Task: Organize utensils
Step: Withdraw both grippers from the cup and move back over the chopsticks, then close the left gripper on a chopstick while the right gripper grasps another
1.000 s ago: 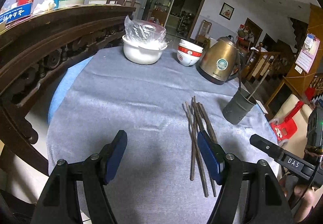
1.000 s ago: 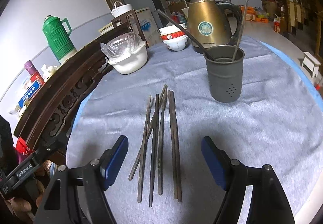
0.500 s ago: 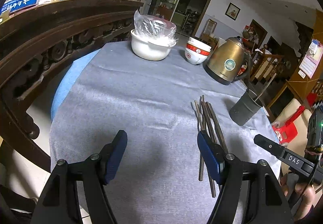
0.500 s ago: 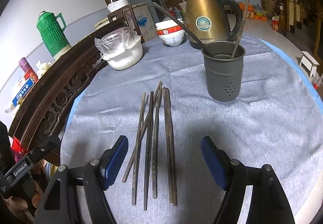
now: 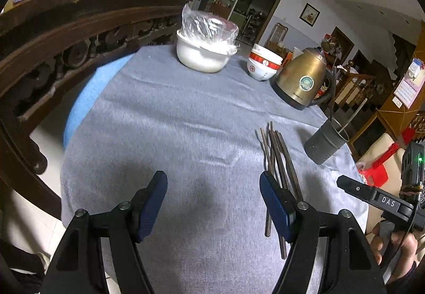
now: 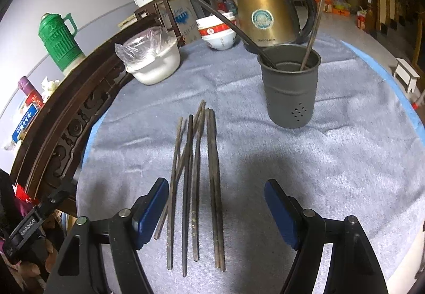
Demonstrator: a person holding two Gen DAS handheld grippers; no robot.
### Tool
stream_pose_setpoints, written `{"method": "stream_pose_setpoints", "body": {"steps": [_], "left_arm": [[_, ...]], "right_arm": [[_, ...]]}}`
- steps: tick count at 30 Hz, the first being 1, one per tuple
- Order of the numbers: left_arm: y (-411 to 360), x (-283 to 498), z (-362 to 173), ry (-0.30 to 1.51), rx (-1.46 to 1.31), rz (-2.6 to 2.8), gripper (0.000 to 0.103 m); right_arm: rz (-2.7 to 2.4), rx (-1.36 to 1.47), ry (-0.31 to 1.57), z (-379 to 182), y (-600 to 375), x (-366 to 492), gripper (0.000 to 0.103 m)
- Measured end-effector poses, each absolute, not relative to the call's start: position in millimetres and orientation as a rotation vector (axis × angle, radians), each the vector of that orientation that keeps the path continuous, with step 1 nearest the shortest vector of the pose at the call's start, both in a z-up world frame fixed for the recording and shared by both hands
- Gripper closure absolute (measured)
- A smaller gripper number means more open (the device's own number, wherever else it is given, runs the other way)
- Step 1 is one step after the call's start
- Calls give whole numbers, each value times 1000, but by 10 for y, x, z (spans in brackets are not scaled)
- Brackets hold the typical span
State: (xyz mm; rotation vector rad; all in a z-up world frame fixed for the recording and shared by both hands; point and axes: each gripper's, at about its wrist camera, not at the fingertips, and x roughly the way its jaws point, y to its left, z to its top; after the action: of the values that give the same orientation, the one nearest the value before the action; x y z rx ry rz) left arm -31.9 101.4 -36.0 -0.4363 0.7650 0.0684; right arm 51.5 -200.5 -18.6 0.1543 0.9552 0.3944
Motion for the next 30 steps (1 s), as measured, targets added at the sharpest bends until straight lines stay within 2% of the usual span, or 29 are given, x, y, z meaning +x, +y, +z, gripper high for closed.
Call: {"method": "stream_pose_setpoints", "body": {"steps": [4,6,8,13,16,21,30], "left_arm": [[961,-235,-448,800,-436,52,30],[925,-200,-478,814,-429,47,30],[897,-181,-495,821,-427,42,30],[886,-166,-541,839,-422,50,30],[897,-143,-553,849,-424,52,30],[890,-103,-542,853,-409,49,30],[727,92,-549,868,-391,5,30]], "right_arm": [[399,141,1005,-256,-2022,631,27],[403,128,1037,-318,-2003,728,33],[414,137,1064,-358,-1969,812,46],[459,111,1126,-481,-1746,1086,64],[457,92,1158,-589,-1618,1222,64],[411,52,1206,-787,-1583,1284,71],[397,27,1193,-735,-1611,1297,71]]}}
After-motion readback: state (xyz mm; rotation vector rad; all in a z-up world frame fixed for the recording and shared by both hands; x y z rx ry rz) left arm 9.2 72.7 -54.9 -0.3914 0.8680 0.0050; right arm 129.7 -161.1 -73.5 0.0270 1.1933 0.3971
